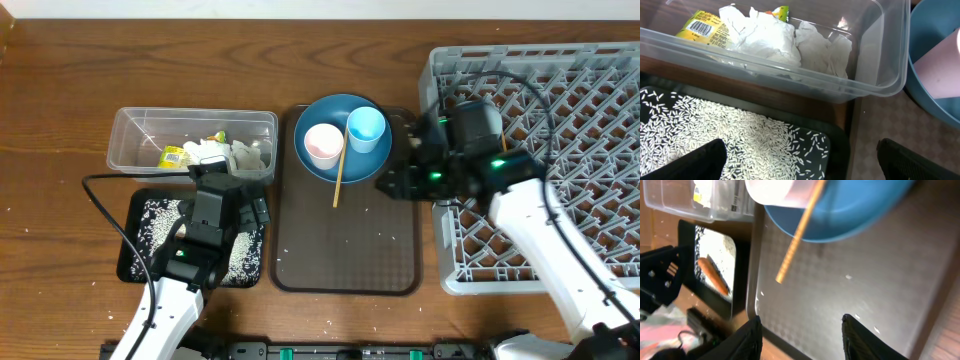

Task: Sort waste into correct bins and load items into the dishwasher rack
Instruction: 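Open the right gripper to release the chopstick in the rack, then move the right gripper back to the remaining chopstick on the blue plate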

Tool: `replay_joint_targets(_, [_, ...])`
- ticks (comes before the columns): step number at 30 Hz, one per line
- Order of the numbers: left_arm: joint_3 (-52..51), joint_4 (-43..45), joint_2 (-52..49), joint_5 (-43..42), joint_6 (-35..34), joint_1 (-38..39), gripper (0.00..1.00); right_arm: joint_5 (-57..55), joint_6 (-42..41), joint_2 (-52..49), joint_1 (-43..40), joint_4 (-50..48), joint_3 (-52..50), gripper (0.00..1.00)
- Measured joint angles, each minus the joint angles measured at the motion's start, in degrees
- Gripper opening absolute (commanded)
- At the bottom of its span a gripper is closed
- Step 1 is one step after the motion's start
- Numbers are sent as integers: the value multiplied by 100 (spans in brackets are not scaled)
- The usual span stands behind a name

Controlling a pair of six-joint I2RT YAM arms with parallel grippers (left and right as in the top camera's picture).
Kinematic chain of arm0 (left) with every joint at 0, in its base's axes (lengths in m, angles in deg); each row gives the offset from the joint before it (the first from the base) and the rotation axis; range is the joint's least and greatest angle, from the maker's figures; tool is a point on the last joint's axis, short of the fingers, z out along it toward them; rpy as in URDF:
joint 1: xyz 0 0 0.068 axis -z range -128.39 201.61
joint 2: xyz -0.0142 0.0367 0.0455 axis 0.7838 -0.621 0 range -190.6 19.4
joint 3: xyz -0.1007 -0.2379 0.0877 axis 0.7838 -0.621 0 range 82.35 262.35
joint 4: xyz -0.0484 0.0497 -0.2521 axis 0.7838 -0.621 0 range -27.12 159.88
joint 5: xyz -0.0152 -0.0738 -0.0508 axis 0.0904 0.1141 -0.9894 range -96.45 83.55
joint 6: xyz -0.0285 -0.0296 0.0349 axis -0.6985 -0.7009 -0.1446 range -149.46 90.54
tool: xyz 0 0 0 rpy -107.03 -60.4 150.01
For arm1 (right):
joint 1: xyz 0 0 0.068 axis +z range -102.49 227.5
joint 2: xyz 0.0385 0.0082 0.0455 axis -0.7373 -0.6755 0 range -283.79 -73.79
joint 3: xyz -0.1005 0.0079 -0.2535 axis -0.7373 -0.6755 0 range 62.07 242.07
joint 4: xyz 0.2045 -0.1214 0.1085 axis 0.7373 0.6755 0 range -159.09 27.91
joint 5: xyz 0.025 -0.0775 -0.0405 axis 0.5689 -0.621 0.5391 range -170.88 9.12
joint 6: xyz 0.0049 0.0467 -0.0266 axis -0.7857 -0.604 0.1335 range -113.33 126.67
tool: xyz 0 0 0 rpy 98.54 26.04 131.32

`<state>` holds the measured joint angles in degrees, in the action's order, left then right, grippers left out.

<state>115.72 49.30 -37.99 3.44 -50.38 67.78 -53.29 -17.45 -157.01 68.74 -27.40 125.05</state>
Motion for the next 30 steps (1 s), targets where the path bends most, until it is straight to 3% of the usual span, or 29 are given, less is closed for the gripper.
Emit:
replay_joint_targets(7, [0, 0, -4, 0, 0, 0, 98, -1067, -1161, -11, 1132, -820, -2, 43])
replay_joint_targets(13, [0, 0, -4, 0, -2, 0, 98, -1849, -2168, -271, 1631, -979, -2, 42])
replay_joint_targets(30, [0, 0, -4, 0, 0, 0, 98, -1860, -2697, -1550, 1676, -1572, -4, 25])
